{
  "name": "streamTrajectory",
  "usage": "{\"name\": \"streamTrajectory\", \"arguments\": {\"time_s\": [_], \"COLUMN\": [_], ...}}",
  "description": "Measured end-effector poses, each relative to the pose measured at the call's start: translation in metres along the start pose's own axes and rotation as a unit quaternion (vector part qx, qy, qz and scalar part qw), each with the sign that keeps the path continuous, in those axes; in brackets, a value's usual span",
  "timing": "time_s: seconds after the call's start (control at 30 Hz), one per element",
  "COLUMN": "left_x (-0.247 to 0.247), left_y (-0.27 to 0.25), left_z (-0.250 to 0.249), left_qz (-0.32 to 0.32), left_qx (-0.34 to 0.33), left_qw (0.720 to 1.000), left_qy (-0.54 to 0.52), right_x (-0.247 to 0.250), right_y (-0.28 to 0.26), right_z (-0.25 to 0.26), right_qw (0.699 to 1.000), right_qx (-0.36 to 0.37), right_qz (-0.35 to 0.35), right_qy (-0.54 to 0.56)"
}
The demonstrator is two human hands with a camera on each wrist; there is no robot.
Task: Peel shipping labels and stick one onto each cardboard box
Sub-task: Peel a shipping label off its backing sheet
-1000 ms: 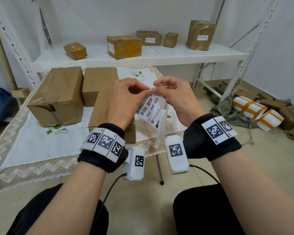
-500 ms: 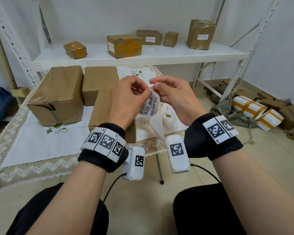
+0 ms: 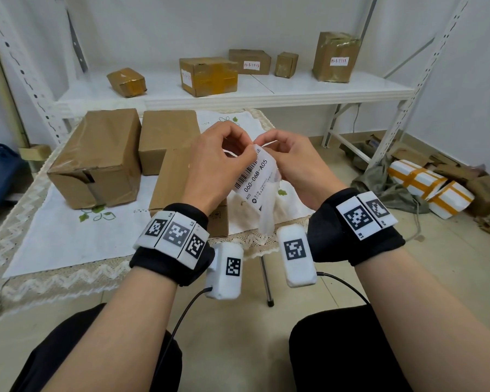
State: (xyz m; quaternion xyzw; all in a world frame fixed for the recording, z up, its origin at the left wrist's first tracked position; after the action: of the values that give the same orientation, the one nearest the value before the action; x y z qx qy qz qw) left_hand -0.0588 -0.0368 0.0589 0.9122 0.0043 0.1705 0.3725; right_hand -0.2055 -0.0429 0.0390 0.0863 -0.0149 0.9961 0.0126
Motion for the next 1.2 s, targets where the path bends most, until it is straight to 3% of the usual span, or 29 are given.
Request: {"name": "streamTrajectory", "arguments": {"time_s": [0.27, 0.8, 1.2], "left_x": [-0.001, 0.004, -0.004], "left_y": [0.001, 0.002, 0.002], "left_z": [-0.006, 0.003, 0.001], "left_qz": [0.001, 0.008, 0.075], "left_qx": [-0.033, -0.010, -0.036], "left_qw": [0.999, 1.000, 0.996], "left_qy": [0.016, -0.003, 0.021], "right_x": [0.001, 0.003, 0.001], "right_y": [-0.001, -0.001, 0.001], "right_z": [0.001, 0.001, -0.001], "right_qw": [1.000, 1.000, 1.000], "right_qx": [0.003, 0.002, 0.003], "right_qz": [-0.001, -0.013, -0.012], "right_qy": [0.010, -0.005, -0.013]}}
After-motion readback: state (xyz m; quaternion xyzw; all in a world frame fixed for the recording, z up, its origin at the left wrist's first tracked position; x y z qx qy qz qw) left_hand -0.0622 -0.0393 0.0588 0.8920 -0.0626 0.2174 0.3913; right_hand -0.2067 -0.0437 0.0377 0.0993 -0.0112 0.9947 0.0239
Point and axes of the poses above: each hand's wrist, its own y-axis towards the middle knuckle, its own x-axis out of the back of the hand, z = x × y, the point moved 8 cm from there along y, towards the middle knuckle, and after that the axes turned 11 degrees about -x, right-handed, at the moved point
